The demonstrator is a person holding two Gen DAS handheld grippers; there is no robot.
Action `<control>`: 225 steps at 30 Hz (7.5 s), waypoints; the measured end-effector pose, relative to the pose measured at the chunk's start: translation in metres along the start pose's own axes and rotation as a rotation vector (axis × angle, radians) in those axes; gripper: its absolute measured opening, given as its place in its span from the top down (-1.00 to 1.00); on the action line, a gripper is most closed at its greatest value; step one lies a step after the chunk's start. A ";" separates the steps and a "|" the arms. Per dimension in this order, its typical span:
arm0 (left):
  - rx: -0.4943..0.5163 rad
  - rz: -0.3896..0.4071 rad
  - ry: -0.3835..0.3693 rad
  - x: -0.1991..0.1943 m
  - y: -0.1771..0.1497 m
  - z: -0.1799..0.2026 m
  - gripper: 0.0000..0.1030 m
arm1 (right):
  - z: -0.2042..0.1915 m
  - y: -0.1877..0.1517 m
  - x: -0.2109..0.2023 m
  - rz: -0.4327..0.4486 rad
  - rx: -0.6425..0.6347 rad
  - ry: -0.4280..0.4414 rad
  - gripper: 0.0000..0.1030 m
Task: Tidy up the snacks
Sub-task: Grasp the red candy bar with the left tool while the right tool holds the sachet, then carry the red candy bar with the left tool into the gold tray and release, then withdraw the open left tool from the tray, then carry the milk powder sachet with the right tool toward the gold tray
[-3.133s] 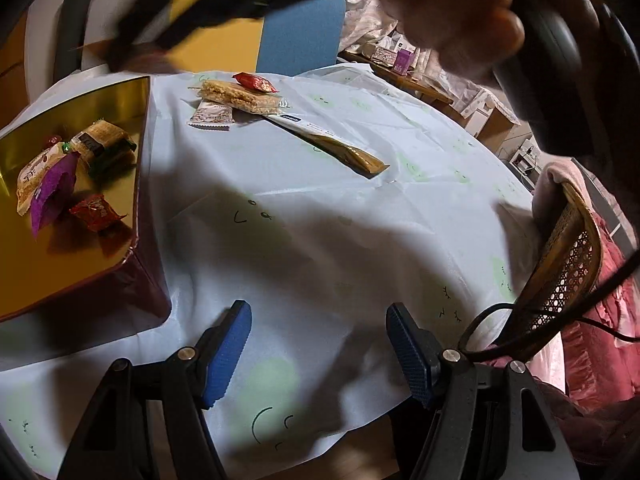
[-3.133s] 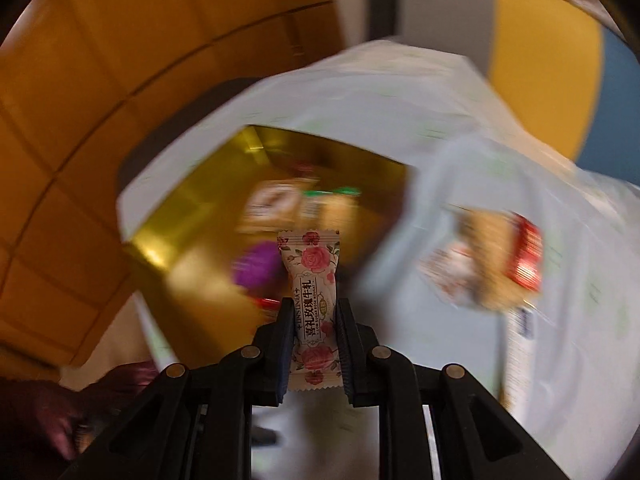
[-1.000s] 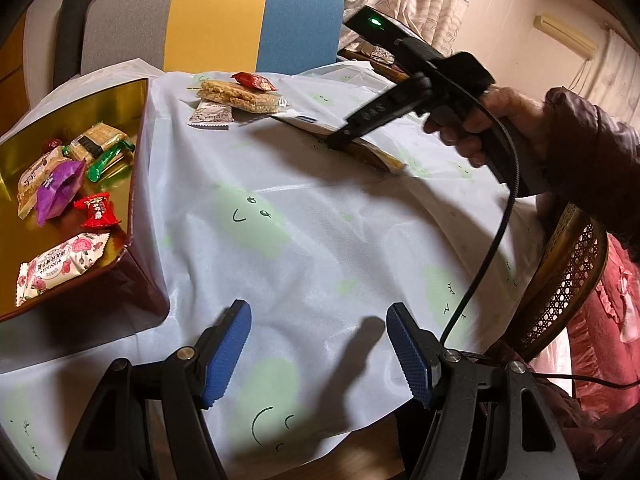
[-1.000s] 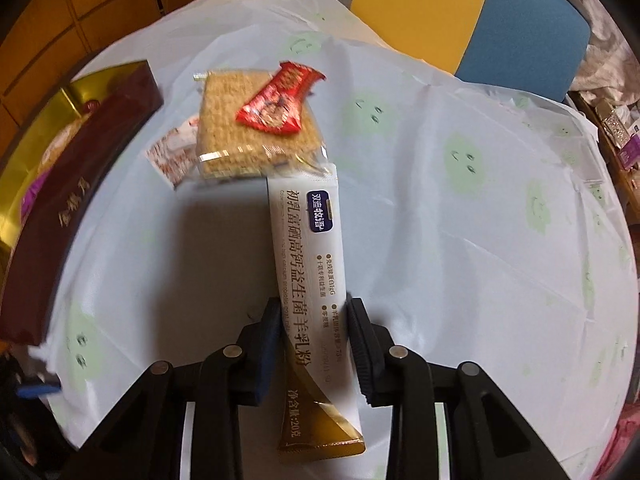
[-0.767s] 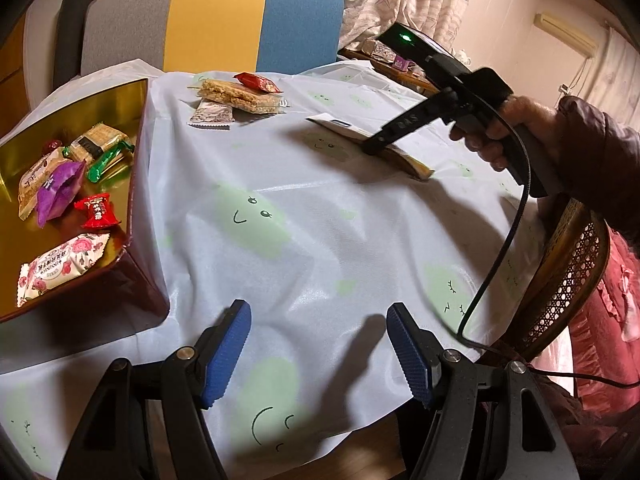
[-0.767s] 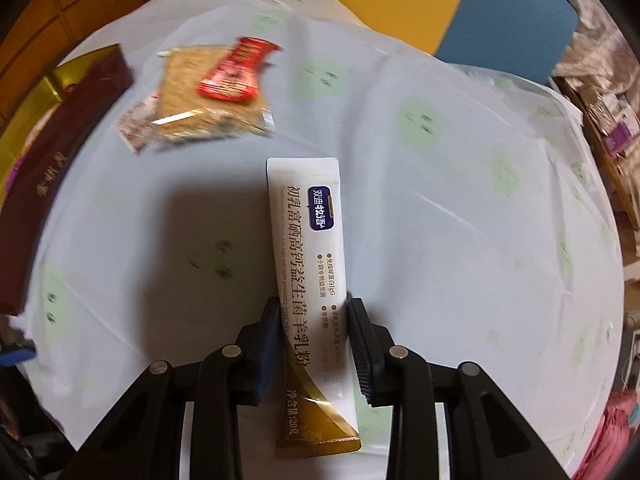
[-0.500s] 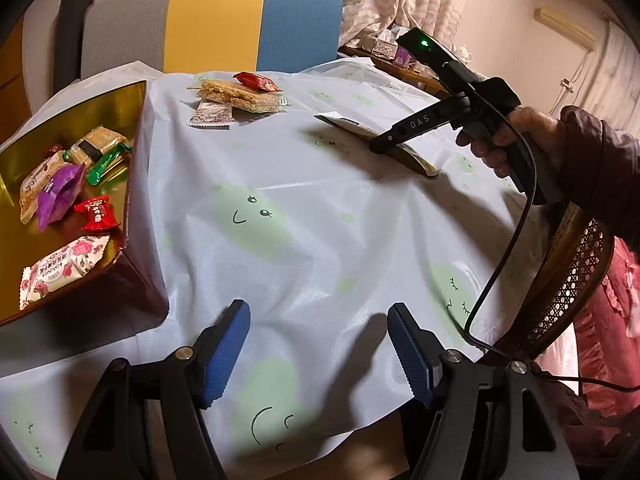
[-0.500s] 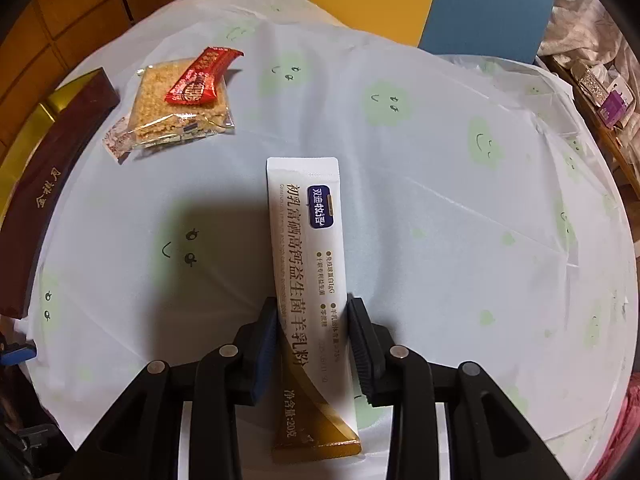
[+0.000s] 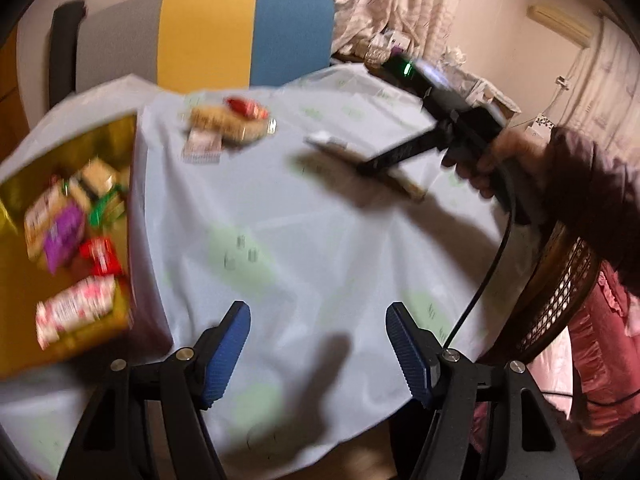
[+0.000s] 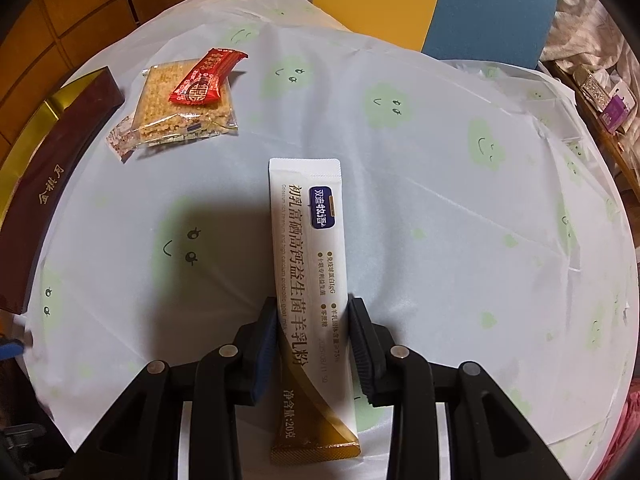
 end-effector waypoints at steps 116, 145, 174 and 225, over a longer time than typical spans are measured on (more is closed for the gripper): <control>-0.617 -0.037 0.443 -0.010 0.006 -0.214 0.54 | -0.024 -0.004 -0.005 0.035 -0.120 -0.104 0.33; -0.261 0.151 0.336 -0.044 0.050 -0.097 0.41 | -0.026 -0.004 -0.006 0.037 -0.133 -0.109 0.35; 0.047 -0.027 0.116 0.032 0.013 0.019 0.41 | -0.027 -0.005 -0.007 0.037 -0.153 -0.122 0.35; -0.094 0.052 -0.041 0.041 -0.012 0.004 0.36 | -0.039 0.016 -0.031 0.066 0.039 0.052 0.52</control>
Point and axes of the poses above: each gripper's, at about its wrist camera, not at the fingertips, and x roughly the way its jaws point, z to its right, y to its top, the point moved 4 cm from there along x, roughly the way its jaws point, and after that the axes turned 7 degrees about y, right-handed, at the moved point
